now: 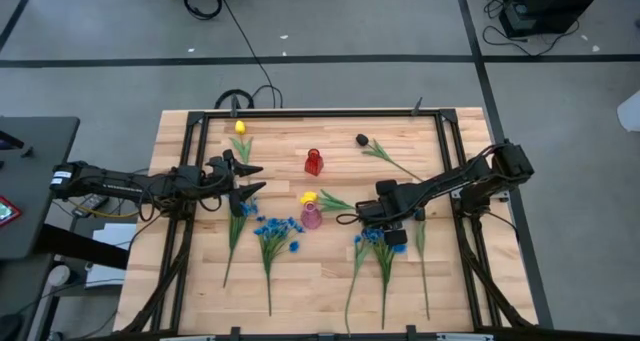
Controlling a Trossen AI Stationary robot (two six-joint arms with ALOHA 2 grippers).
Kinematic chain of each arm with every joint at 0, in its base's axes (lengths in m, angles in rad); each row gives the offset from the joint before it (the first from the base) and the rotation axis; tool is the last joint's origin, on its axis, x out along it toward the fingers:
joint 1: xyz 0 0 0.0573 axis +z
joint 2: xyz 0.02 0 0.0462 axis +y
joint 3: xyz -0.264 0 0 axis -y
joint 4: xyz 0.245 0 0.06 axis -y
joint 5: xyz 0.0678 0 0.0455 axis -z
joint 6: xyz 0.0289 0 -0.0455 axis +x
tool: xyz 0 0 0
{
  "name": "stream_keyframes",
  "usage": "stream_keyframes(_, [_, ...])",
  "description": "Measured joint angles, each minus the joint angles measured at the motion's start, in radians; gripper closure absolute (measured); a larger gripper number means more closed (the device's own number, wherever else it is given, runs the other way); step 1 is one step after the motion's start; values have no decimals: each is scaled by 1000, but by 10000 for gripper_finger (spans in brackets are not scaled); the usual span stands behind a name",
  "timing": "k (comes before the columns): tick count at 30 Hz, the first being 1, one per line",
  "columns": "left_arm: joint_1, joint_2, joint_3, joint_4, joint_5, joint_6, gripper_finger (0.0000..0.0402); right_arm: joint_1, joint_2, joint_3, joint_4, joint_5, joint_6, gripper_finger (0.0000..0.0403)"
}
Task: Sort flowers into vase by color
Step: Put the blue vase containing the yellow flowers on the center of the table upright
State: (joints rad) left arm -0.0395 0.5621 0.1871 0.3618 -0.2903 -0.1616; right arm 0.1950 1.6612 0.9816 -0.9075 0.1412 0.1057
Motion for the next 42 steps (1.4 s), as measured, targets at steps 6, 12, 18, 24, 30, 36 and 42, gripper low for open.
stream_keyframes(6, [0, 0, 0, -2, 3, 0, 170, -7, -43, -1, 53, 17, 47, 247])
stream_keyframes(12, [0, 0, 0, -3, 8, 0, 170, -38, -102, -47, 118, 23, 75, 247])
stream_keyframes(18, [0, 0, 0, -17, 8, 0, 170, -61, -163, -118, 200, 32, 103, 247])
stream_keyframes(24, [0, 0, 0, -20, 8, 0, 170, -63, -227, -164, 279, 62, 131, 247])
stream_keyframes(30, [0, 0, 0, -18, 8, 0, 170, -69, -264, -173, 327, 75, 142, 247])
stream_keyframes(36, [0, 0, 0, -16, 8, -1, 170, -82, -259, -173, 375, 74, 155, 247])
stream_keyframes(42, [0, 0, 0, -16, 7, -3, 170, -86, -284, -197, 447, 75, 171, 247])
